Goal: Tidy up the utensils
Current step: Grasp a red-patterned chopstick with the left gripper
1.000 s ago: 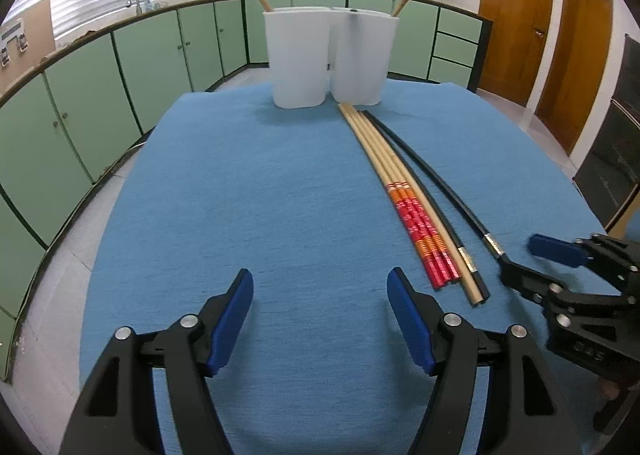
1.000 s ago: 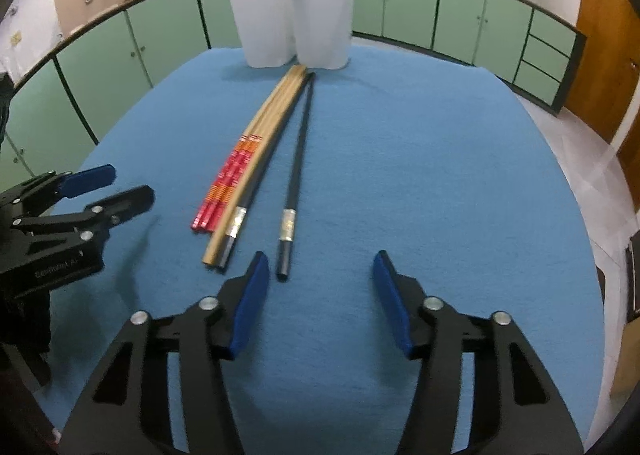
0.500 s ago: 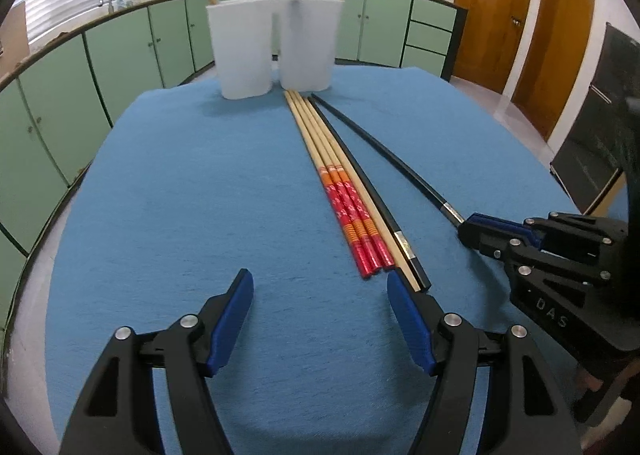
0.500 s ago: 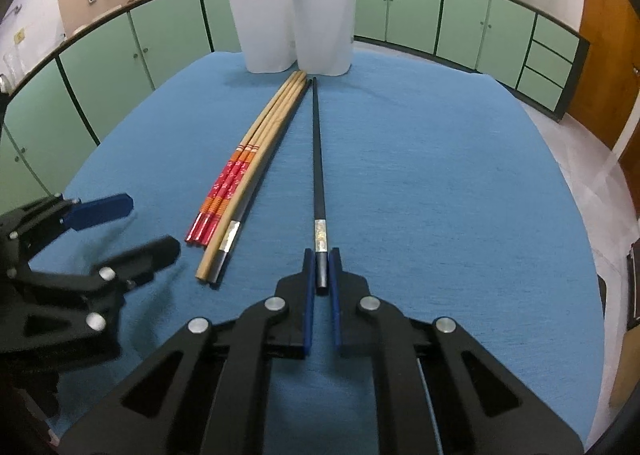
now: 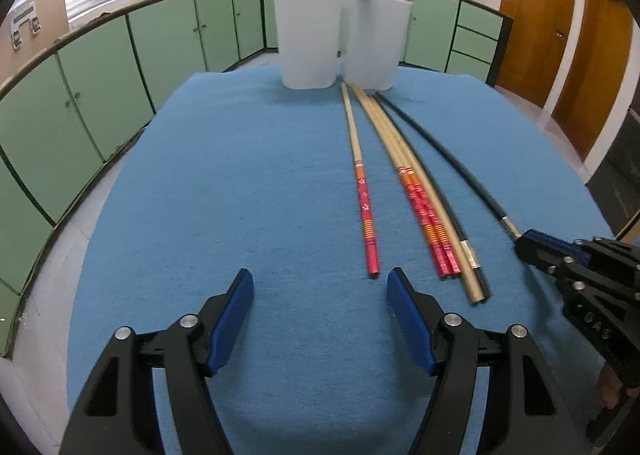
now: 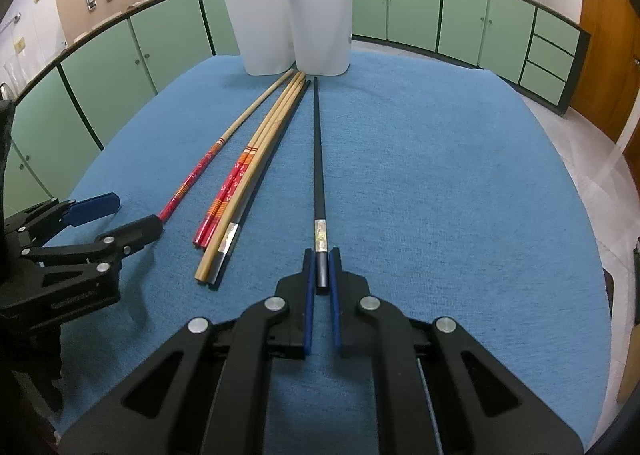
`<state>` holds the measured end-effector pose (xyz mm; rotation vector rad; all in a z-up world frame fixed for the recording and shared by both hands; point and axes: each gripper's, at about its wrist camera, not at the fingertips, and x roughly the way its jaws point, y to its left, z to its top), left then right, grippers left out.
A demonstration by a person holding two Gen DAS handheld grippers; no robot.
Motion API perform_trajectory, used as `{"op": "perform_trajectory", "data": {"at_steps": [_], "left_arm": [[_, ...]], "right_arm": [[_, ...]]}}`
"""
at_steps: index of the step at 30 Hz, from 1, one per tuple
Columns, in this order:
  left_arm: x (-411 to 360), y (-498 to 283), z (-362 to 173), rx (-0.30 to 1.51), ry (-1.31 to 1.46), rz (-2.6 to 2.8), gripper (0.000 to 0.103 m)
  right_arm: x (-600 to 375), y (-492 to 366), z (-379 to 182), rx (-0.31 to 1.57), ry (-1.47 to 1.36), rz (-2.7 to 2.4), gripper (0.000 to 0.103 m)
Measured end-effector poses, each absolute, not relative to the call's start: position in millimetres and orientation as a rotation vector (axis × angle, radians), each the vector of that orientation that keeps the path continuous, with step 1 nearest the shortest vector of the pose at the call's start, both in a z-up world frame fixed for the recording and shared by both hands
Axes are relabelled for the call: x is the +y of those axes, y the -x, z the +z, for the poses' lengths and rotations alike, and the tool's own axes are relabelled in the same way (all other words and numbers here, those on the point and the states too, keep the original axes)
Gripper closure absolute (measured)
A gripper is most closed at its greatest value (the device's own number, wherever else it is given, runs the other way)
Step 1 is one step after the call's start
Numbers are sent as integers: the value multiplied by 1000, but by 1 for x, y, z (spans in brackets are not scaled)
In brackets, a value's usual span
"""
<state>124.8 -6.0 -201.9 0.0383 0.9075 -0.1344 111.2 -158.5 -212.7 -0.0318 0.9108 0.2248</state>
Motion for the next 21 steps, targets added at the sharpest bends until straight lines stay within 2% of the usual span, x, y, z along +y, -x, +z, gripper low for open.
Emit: {"op": "perform_trajectory", "data": {"at_steps": [5,7,10,14,21], "left_arm": [[-14,-134,-207,910,-54,-143,35],[-16,-137,-206,902,-49,-152,42],[-19,-140,-206,898,-49,-167,58],[-25,-139,-205,890,-62,-200,95],[-20,-135,-196,888,-45,-209,97]], "right_arm": [[-161,-110,-212,909,34,233,95],[-161,-110,-213,910,30,238,95],[-163,-111,-214,911,18,246,95],[-165,-111,-215,913,4,253,96],[-166,-111,-208,916,1,259,97]]}}
